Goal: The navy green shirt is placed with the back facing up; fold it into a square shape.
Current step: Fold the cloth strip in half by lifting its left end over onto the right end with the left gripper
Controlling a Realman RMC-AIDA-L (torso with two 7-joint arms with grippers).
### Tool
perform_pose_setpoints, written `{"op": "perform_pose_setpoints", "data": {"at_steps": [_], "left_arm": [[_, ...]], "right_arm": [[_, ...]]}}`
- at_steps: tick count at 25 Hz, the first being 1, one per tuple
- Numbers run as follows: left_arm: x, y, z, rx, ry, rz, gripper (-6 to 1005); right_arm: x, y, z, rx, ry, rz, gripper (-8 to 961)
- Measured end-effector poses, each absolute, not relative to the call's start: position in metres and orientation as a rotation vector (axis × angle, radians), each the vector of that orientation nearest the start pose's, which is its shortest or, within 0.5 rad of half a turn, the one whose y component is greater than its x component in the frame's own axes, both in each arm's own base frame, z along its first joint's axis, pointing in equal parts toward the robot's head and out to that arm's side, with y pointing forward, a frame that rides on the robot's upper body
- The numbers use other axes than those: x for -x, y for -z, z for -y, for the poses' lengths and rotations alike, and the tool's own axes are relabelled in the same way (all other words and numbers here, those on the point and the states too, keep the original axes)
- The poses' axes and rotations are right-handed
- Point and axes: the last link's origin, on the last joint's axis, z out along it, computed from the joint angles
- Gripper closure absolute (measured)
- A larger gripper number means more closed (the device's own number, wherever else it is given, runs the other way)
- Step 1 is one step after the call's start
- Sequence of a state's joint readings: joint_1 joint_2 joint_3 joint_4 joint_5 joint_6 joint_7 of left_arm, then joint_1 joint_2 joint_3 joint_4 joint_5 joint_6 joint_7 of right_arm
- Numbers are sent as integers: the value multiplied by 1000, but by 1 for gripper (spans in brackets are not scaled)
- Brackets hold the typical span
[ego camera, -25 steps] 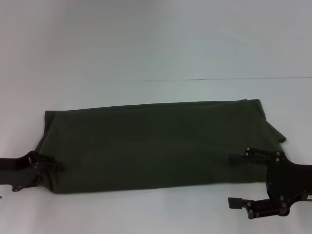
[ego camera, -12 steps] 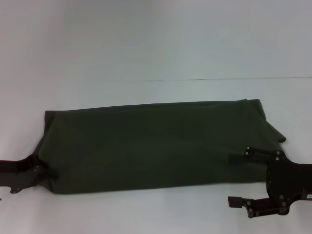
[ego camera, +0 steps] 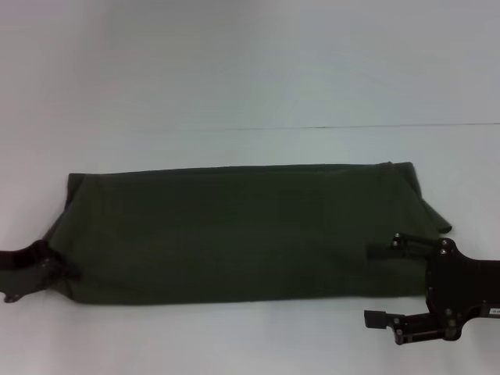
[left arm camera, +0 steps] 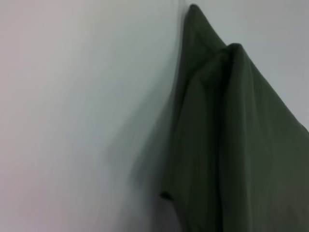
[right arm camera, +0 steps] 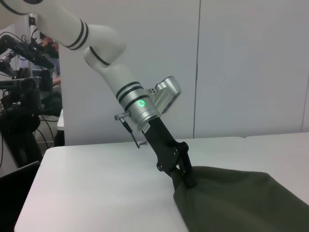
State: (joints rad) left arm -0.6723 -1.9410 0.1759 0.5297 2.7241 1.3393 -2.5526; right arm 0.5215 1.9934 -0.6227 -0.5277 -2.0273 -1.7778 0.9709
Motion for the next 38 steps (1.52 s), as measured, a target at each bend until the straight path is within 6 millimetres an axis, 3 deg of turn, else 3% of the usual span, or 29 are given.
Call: {"op": "perform_pose_setpoints", "data": {"at_steps": [6, 13, 20, 24, 29, 33, 34, 35, 38], "left_arm": [[363, -79, -347, -2182, -515, -2756, 944], [379, -120, -325, -2203, -507, -2821, 944], [380, -129, -319, -2229, -594, -2786, 943], [345, -123, -340, -2304, -761, -2544, 943], [280, -98, -372, -2410, -817, -2181, 943], [221, -59, -394, -2486, -728, -1931, 944], [191, -32, -402, -2513, -668, -1835, 944], [191, -32, -402, -2513, -668, -1835, 944], [153, 9, -409, -2537, -600, -1748, 944]], "right_arm": [[-273, -19, -301, 2830, -791, -136, 9], [-275, -18, -304, 2822, -766, -153, 9], [-277, -18, -305, 2813, -759, -184, 8], [-280, -19, -306, 2781, -757, -235, 8], [-289, -22, -307, 2725, -748, -331, 8], [-296, -26, -306, 2677, -760, -406, 8], [-299, -29, -306, 2655, -759, -439, 8], [-299, -29, -306, 2655, -759, -439, 8], [-305, -33, -305, 2620, -755, -485, 8]]}}
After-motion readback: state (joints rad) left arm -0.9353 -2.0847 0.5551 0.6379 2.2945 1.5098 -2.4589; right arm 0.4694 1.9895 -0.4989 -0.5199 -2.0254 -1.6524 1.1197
